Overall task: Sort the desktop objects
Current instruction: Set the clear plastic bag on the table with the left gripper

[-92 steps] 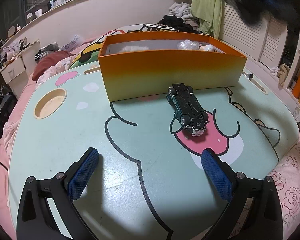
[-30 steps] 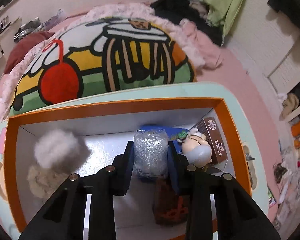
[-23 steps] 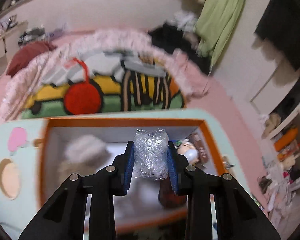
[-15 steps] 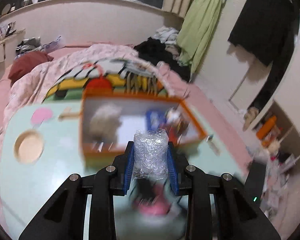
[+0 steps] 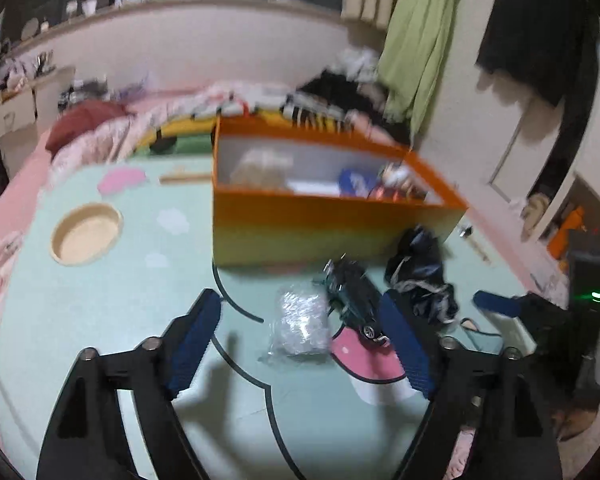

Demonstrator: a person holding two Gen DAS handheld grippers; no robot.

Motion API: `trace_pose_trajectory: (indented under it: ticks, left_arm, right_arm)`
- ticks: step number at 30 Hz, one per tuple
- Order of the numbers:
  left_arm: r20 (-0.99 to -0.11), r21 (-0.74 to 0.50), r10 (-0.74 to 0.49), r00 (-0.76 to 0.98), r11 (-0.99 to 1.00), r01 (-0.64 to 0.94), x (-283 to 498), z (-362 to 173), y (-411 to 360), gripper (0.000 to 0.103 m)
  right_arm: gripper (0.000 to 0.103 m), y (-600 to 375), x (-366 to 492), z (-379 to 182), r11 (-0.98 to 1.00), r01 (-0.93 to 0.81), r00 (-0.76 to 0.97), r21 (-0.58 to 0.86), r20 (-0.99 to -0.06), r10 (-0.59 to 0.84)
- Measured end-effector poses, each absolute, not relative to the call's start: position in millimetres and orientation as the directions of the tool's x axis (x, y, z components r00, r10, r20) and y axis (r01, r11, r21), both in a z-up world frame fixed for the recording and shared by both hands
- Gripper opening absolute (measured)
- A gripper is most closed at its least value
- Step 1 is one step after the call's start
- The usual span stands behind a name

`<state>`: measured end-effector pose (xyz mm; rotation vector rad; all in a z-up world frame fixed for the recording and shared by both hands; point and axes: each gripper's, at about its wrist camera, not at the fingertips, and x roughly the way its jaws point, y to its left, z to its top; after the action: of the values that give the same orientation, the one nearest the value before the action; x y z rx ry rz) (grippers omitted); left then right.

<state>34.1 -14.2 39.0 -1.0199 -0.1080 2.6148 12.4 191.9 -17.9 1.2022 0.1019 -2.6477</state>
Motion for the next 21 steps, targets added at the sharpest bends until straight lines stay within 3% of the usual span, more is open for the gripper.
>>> trace_pose_trajectory:
  ticks: [5, 6, 8, 18, 20, 21]
  left_arm:
    - [-0.731, -0.037, 0.282, -0.621, -0.926, -0.377, 57, 20, -1, 0.082]
    - [-0.747, -0.008, 0.263, -0.611, -0.922, -0.387, 60, 11, 3, 0.086]
    - [-0.708, 0.090, 0.210, -0.674, -0.920, -0.380, 70, 6, 12, 0.089]
    - [-0.728, 0.036, 0.199, -0.657, -0.945, -0.326, 63, 6, 4, 0.091]
    - [-0.727, 0.033, 0.206, -0.655, -0.943, -0.332, 65, 3, 3, 0.091]
    - [-0.726, 0.030, 0.210, -0.655, -0.942, -0.335, 66, 3, 2, 0.091]
  right_arm:
    - [0.102, 191, 13, -18, -0.971, 0.238, -0.636, 0.032, -0.751, -0.181]
    - [0.102, 192, 12, -18, -0.971, 0.238, -0.635, 0.032, -0.751, -0.180]
    - [0.103, 191, 12, -18, -0.971, 0.238, -0.637, 0.024, -0.751, -0.174]
    - [0.102, 190, 13, -13, -0.969, 0.241, -0.636, 0.055, -0.745, -0.200]
    - [0.100, 201, 12, -6, -0.964, 0.242, -0.657, 0.106, -0.714, -0.243]
    - [0.093, 207, 12, 0, -0.964, 0.235, -0.674, 0.127, -0.693, -0.256]
